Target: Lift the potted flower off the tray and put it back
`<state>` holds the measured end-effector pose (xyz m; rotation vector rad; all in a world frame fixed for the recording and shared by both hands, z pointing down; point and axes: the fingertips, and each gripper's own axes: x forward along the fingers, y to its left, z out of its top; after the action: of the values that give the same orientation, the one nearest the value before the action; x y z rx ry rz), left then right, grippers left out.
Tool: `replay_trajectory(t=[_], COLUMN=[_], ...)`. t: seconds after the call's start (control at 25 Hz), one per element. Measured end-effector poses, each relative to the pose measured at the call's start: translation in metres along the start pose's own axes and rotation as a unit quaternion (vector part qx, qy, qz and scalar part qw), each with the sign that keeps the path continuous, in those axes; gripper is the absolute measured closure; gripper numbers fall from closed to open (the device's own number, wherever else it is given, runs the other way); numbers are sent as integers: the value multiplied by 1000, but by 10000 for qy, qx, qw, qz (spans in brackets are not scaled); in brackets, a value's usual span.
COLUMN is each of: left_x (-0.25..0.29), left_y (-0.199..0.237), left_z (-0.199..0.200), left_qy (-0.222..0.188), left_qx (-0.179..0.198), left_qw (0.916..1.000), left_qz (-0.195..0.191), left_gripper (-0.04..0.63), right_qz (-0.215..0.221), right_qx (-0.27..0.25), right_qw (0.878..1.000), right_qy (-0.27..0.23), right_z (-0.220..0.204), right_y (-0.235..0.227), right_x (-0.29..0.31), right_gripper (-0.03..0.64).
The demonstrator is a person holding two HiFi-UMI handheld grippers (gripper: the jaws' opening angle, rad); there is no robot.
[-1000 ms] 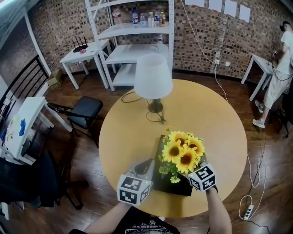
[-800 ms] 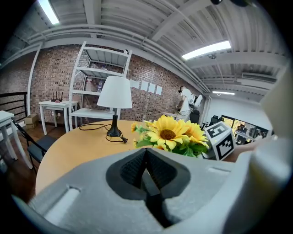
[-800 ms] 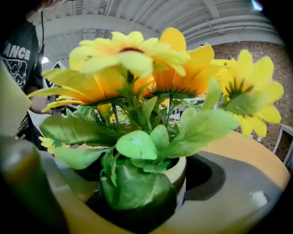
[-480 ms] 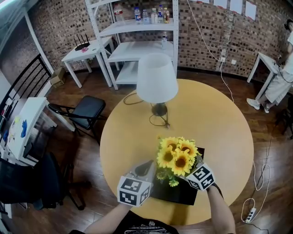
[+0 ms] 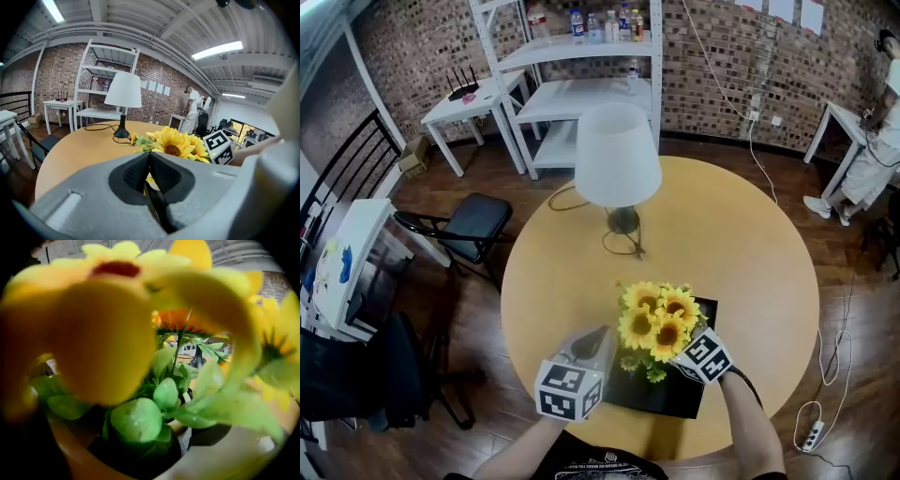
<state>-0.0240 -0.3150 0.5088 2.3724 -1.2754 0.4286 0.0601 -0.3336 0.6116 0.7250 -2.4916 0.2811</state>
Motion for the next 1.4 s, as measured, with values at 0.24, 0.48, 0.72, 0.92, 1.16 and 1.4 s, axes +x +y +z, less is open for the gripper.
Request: replay_trajectory(t=[0.24, 0.48, 0.72, 0.92, 1.16, 1.4], left_x=[-6, -13, -27, -43, -67, -90], left_y=[-3, -11, -30, -52, -85, -111], left_z=[-2, -5, -7, -12, -22, -42], left_qy=[-43, -75, -160, -241, -333, -394], left_qx=[-63, -79, -83, -36, 35, 135], left_qw=[10000, 9999, 9998, 9996, 9990, 9985], left_qz=[15, -1, -67, -161, -292, -354], left_gripper=[595, 595, 595, 595, 595, 595], right_qz=[-77, -420, -1125, -1656, -2366, -2471], right_qx=[-54, -72, 83, 489, 986, 1807], right_qw=[9992, 9984, 9928, 9850, 9653, 9457], right_qy=[376, 380, 389, 76, -496, -1095], right_z=[-13, -13, -15, -11, 2, 17], right_y=[-2, -9, -10, 2, 38, 99], right_x=[-5, -24, -69, -112, -158, -183], right_gripper=[69, 57, 144, 294, 518, 615])
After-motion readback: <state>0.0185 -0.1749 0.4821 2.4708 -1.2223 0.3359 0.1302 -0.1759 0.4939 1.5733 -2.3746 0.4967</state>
